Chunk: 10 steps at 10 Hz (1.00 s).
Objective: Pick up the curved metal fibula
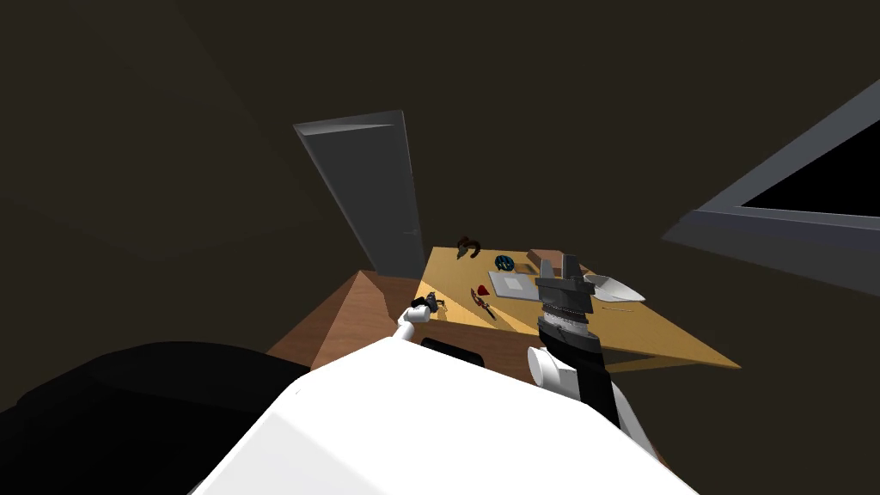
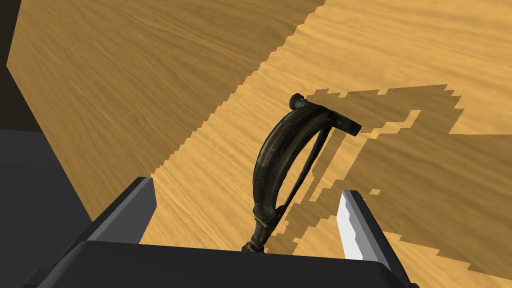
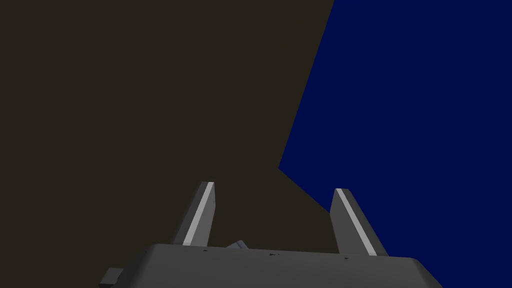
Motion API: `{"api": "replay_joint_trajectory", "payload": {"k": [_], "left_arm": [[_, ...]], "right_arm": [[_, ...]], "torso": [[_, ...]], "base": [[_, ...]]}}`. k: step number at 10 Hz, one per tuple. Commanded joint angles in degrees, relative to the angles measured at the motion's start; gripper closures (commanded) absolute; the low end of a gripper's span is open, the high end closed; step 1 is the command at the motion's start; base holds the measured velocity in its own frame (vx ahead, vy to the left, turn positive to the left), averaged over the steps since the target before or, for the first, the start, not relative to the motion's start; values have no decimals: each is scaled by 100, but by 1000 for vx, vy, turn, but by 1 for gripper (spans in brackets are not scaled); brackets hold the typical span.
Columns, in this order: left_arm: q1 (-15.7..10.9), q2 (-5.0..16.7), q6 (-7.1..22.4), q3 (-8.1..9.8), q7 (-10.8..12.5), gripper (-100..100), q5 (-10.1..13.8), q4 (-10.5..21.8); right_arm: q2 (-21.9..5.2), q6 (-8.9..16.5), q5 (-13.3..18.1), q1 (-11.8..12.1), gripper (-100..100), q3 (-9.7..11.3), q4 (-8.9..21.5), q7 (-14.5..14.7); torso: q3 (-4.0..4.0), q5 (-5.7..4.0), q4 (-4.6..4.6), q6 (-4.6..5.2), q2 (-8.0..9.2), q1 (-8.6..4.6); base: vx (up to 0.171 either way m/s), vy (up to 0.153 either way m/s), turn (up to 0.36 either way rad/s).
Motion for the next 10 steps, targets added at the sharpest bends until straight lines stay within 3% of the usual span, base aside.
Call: {"api": "replay_joint_trajectory", "payload": {"k": [1, 2, 6, 7, 8, 10], "left_arm": [[0, 0, 0, 0, 0, -100, 0, 0], [-2, -4, -22, 1, 0, 100, -3, 13], [-4, -2, -23, 2, -1, 100, -3, 9], [-4, -2, -23, 2, -1, 0, -3, 9], [28, 46, 143, -3, 9, 100, 20, -166], [30, 98, 326, 4, 24, 100, 37, -338]], "right_arm": [[0, 0, 0, 0, 0, 0, 0, 0], [0, 0, 0, 0, 0, 0, 0, 0], [0, 0, 0, 0, 0, 0, 0, 0], [0, 0, 0, 0, 0, 0, 0, 0], [0, 0, 0, 0, 0, 0, 0, 0], [0, 0, 0, -1, 0, 0, 0, 0]], "torso": [[0, 0, 0, 0, 0, 0], [6, -1, 3, 0, 10, -1], [7, 1, 2, 1, 12, 1], [7, 1, 2, 1, 12, 1], [7, 1, 2, 1, 12, 1], [14, 0, 4, 1, 25, 1]], "base": [[0, 0, 0], [0, 0, 0], [0, 0, 0], [0, 0, 0], [-14, 0, 2], [-47, -7, 21]]}}
